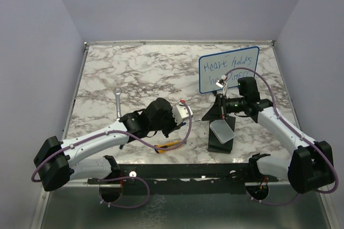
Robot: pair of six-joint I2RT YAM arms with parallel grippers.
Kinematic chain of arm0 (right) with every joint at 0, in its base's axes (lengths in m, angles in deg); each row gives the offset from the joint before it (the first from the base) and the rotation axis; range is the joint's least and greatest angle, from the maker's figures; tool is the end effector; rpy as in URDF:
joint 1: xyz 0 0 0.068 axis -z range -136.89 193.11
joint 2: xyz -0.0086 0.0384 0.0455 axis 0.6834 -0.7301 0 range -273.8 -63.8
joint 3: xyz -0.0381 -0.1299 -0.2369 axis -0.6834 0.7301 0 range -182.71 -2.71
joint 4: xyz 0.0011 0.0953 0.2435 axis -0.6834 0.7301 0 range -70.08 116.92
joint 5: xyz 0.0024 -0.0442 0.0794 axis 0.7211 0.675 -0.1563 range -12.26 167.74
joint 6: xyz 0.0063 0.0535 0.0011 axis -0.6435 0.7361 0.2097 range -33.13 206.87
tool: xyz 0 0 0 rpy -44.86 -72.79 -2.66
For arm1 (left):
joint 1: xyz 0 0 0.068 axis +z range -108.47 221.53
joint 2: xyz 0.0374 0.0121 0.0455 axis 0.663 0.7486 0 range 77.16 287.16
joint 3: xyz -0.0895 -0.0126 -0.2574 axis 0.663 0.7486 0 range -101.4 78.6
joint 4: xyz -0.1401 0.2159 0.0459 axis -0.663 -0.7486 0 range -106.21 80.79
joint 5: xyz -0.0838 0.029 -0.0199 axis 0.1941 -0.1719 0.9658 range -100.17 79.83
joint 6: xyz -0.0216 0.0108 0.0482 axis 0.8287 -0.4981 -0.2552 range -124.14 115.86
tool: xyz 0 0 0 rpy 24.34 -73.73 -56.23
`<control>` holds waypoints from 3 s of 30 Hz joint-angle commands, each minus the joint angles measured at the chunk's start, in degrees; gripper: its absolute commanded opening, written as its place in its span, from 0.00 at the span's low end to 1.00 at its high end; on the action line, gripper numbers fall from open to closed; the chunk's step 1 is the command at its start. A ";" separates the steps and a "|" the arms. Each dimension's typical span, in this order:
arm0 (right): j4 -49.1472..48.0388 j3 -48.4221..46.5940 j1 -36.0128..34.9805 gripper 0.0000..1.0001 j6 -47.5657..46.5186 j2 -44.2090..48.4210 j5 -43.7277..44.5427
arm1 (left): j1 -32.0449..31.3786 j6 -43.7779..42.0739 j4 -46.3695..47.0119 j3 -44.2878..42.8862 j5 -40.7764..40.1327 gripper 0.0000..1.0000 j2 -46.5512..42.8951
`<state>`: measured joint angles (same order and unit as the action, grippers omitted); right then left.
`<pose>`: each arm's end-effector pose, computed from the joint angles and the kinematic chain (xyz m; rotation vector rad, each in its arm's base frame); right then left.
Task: Write a sentence on the whiteboard
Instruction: Close the whiteboard marker at the center of the board.
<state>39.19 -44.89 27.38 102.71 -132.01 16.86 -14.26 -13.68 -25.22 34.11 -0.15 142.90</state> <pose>0.2155 0.0930 0.2402 -0.5398 2.2441 1.5194 0.1345 -0.2088 0.2552 1.3159 1.8686 -0.6288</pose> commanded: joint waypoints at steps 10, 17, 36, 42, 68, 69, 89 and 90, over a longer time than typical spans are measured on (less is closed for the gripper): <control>1.38 -2.15 -1.91 0.00 -1.44 -0.21 -1.22 | -0.51 -0.63 -0.41 0.35 -0.36 0.00 -1.11; 2.08 -2.65 -2.90 0.01 -2.28 -1.54 -1.47 | -2.02 -0.82 -0.21 0.50 0.92 0.00 -1.90; 4.42 -3.22 -5.19 0.01 -3.88 -3.23 -0.51 | -4.48 -0.04 0.43 1.32 -3.14 0.00 -5.81; 4.63 -3.14 -5.44 0.01 -3.99 -3.03 -0.30 | -4.46 0.10 0.46 1.42 -2.80 0.00 -6.06; 3.34 -3.61 -11.53 0.01 -4.25 -6.77 -7.76 | -4.50 1.49 3.48 2.04 0.03 0.00 -8.66; 3.18 -3.57 -11.72 0.01 -4.20 -6.89 -7.79 | -4.48 1.87 3.68 2.04 0.02 0.00 -8.54; -6.15 -0.34 -17.38 0.01 1.53 -10.15 -9.31 | -4.59 5.84 10.33 4.61 -1.53 0.00 -11.96; -7.07 -0.21 -17.86 0.01 2.16 -10.45 -9.40 | -4.59 5.93 10.52 4.60 -1.61 0.00 -12.02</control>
<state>34.49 -46.55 13.68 101.85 -141.06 12.42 -19.09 -8.02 -28.50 39.94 -0.43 132.01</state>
